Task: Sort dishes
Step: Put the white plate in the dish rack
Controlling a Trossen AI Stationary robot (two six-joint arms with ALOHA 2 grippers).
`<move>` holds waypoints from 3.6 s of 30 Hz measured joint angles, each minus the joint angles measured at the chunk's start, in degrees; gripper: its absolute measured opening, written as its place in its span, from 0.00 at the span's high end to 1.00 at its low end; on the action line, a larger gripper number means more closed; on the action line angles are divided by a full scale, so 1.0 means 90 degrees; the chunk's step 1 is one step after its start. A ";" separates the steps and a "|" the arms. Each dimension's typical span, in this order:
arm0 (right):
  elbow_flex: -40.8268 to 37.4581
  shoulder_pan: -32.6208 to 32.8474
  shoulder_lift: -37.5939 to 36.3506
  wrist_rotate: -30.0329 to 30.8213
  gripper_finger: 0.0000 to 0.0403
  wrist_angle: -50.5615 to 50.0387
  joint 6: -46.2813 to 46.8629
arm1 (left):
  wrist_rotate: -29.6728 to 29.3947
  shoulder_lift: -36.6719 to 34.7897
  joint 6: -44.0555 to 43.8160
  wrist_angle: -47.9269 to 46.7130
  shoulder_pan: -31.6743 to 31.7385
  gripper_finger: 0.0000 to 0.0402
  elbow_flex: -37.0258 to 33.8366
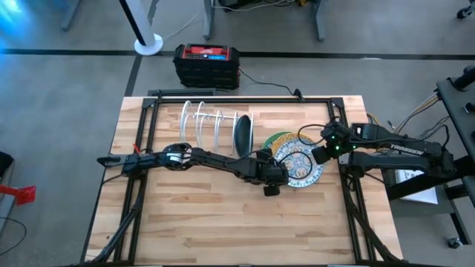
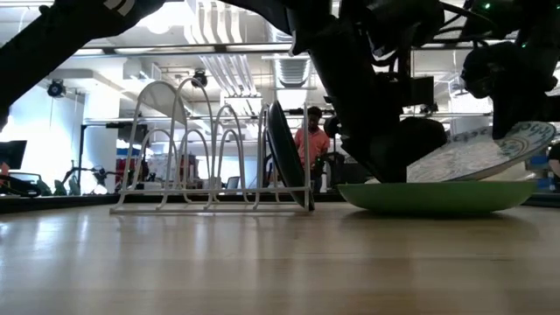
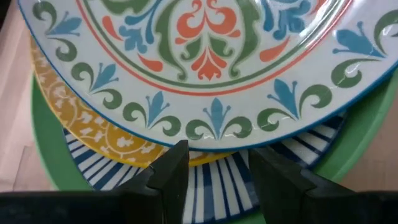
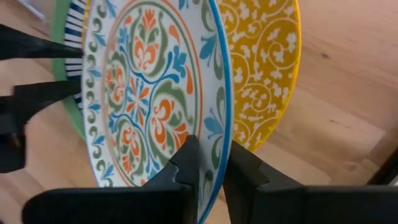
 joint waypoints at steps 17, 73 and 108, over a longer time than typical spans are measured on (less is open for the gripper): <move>-0.0015 0.0005 -0.1017 0.0205 1.00 0.0184 -0.0335 | -0.0025 -0.0201 0.0141 0.0132 -0.0004 0.62 0.0574; -0.0024 0.0000 -0.1501 0.0257 1.00 0.0477 -0.2002 | 0.4923 -0.1059 0.0939 0.0193 0.2101 0.46 0.0344; -0.0024 0.0000 -0.1503 0.0277 1.00 0.1783 -0.2854 | 0.5363 -0.1057 -0.0113 0.1051 0.1851 0.90 -0.0005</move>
